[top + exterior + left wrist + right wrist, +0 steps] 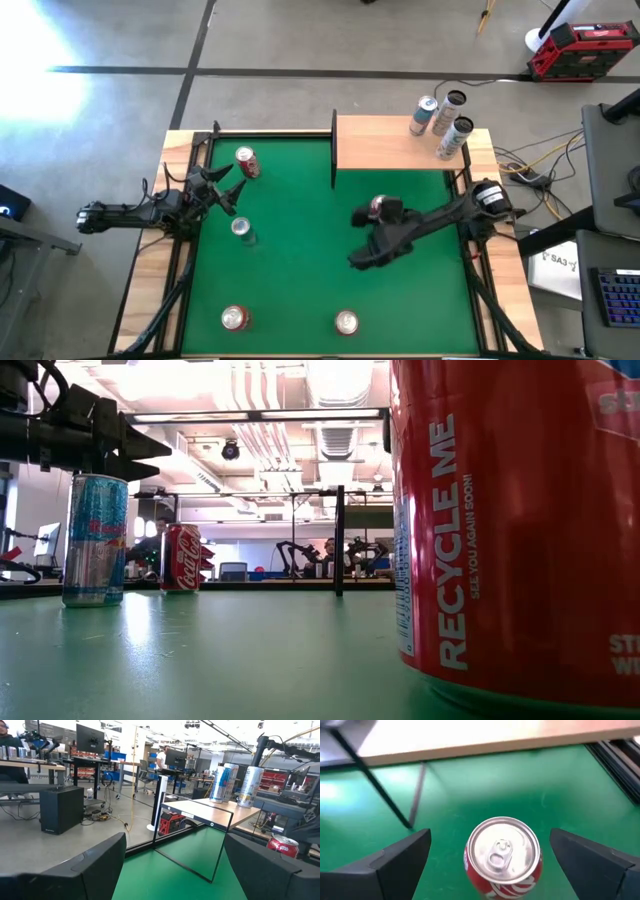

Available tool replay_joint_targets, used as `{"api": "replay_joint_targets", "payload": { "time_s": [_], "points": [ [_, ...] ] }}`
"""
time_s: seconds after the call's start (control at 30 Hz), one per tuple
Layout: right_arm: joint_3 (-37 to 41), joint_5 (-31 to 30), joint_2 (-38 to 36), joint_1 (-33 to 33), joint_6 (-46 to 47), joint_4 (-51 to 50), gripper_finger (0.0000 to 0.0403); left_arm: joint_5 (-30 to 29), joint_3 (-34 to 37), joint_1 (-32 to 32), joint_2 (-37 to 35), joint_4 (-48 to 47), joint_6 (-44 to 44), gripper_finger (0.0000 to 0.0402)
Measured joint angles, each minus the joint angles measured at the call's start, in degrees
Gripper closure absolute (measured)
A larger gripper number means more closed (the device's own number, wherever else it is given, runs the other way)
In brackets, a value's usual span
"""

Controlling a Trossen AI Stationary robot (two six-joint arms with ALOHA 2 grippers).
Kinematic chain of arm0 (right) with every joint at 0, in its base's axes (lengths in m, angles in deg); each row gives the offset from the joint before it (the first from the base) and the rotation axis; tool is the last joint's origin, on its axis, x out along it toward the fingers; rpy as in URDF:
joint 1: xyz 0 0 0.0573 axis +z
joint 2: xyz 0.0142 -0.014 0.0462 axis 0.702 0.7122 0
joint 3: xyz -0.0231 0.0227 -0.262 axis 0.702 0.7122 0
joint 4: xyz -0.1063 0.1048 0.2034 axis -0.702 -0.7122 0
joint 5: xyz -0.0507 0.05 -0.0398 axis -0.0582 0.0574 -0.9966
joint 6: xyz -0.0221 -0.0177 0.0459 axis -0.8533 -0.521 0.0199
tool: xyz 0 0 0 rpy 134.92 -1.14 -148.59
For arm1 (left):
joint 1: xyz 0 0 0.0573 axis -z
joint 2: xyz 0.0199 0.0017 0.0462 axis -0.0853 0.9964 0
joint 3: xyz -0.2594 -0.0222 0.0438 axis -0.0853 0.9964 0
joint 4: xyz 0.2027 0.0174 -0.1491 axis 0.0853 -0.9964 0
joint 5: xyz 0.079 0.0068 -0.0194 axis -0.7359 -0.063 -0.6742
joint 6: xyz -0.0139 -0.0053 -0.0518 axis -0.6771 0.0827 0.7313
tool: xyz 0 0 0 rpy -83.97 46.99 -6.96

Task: Place canned beverage on shelf
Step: Put the bottom red white soda can on the shelf

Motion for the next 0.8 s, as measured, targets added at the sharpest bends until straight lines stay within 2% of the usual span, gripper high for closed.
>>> {"api": "replay_joint_targets", "payload": {
  "time_s": [0.13, 0.3, 0.47, 0.8],
  "points": [
    [4.8, -6.3, 0.0, 4.1, 5.4, 0.5, 0.0003, 0.0, 0.0, 0.0, 0.0, 0.0, 0.0, 0.0078],
    [10.0, -7.9, 0.0, 6.7, 8.7, 3.6, 0.0003, 0.0, 0.0, 0.0, 0.0, 0.0, 0.0, 0.0078],
    [13.7, -8.8, 0.0, 6.9, 5.0, 11.2, 0.0003, 0.0, 0.0, 0.0, 0.0, 0.0, 0.0, 0.0078],
    [18.6, -10.5, 0.5, 6.9, 0.7, 17.9, 0.0003, 0.0, 0.0, 0.0, 0.0, 0.0, 0.0, 0.0078]
  ]
}}
